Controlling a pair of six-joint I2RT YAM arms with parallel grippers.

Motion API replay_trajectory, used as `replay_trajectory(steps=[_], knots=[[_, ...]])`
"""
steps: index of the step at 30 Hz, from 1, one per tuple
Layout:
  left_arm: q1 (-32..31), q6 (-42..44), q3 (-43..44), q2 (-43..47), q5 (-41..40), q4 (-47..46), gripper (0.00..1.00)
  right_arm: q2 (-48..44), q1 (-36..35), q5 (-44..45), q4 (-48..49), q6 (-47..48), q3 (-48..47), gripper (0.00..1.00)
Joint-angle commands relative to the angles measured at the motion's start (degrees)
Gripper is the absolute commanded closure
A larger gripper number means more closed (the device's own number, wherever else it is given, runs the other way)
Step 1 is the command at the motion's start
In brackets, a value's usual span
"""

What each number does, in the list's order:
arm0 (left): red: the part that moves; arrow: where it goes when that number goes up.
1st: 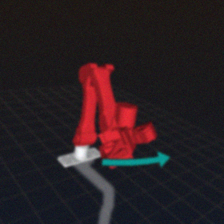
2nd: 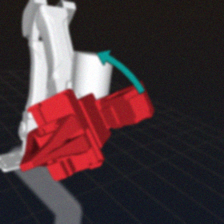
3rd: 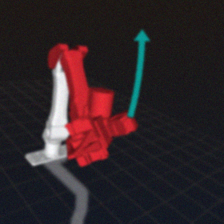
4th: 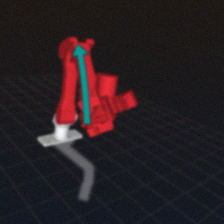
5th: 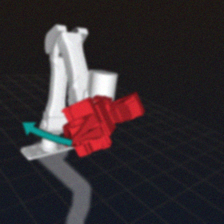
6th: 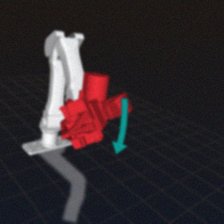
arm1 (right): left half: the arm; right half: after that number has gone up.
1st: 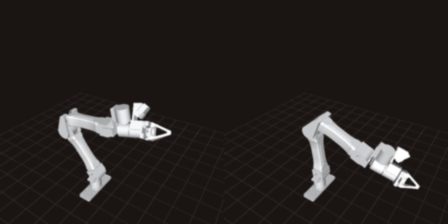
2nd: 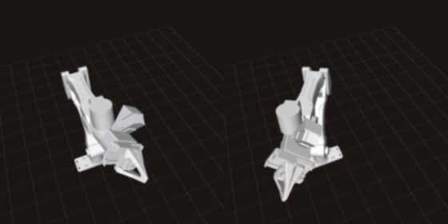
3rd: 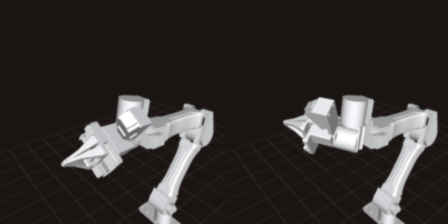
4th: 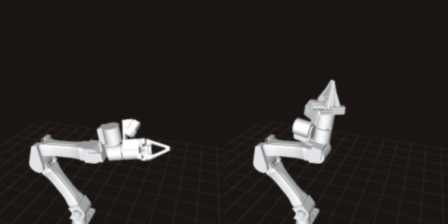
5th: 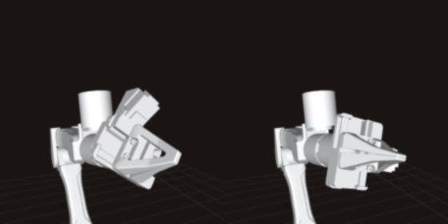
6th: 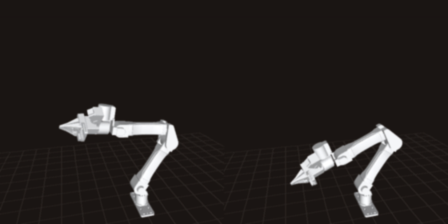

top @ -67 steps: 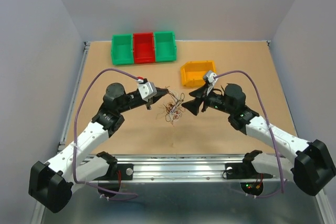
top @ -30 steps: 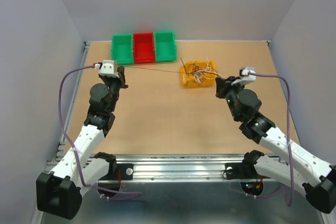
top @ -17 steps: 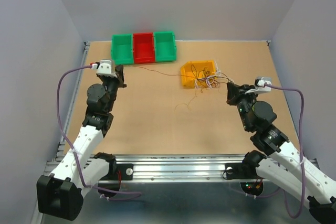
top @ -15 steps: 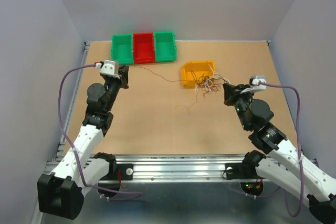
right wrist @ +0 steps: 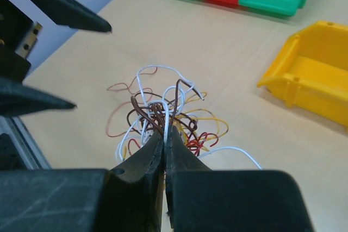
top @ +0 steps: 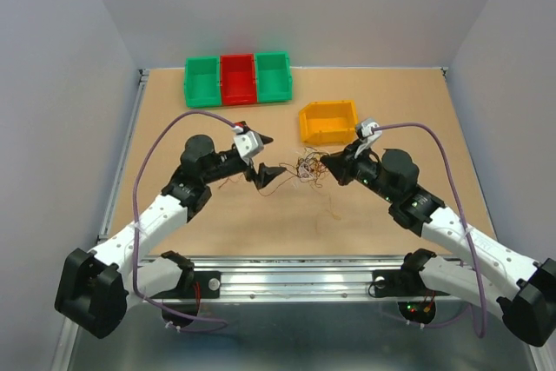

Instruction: Untangle the cables

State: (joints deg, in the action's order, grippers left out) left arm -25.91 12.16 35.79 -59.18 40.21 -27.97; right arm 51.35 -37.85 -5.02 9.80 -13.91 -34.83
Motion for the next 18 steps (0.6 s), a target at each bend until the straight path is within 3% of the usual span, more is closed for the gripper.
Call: replay_trajectory(steps=[1,7,11,13,15,16,18], knots=[[-5.8,6.9,2.9,-0.8,1.2,1.0,0.06,0.9,0.2,-8.1,10.0,-1.3,-3.9,0.99],[-8.6,6.6,5.4,-5.4,0.7,2.2,0.06,2.3,0.1,-11.1,11.7,-2.3,-4.0,0.99],[-10.5,5.9,7.8,-9.6,-4.7,2.6,0.07,2.9,0.1,-12.0,12.1,-2.3,-4.1,0.99],[-10.6,5.5,9.1,-11.1,-5.4,2.4,0.18,3.0,0.1,-12.6,12.3,-2.4,-4.1,1.0],[-10.8,4.8,10.1,-13.2,-4.6,2.6,0.38,3.0,0.1,-12.3,12.4,-2.6,-4.0,0.99],[-10.9,4.5,10.8,-13.9,-4.6,2.7,0.59,3.0,0.1,-12.0,12.4,-2.7,-4.0,0.99],[-11.1,4.3,11.4,-14.8,-5.6,3.3,0.87,2.6,0.1,-10.5,12.3,-2.3,-3.8,0.99]])
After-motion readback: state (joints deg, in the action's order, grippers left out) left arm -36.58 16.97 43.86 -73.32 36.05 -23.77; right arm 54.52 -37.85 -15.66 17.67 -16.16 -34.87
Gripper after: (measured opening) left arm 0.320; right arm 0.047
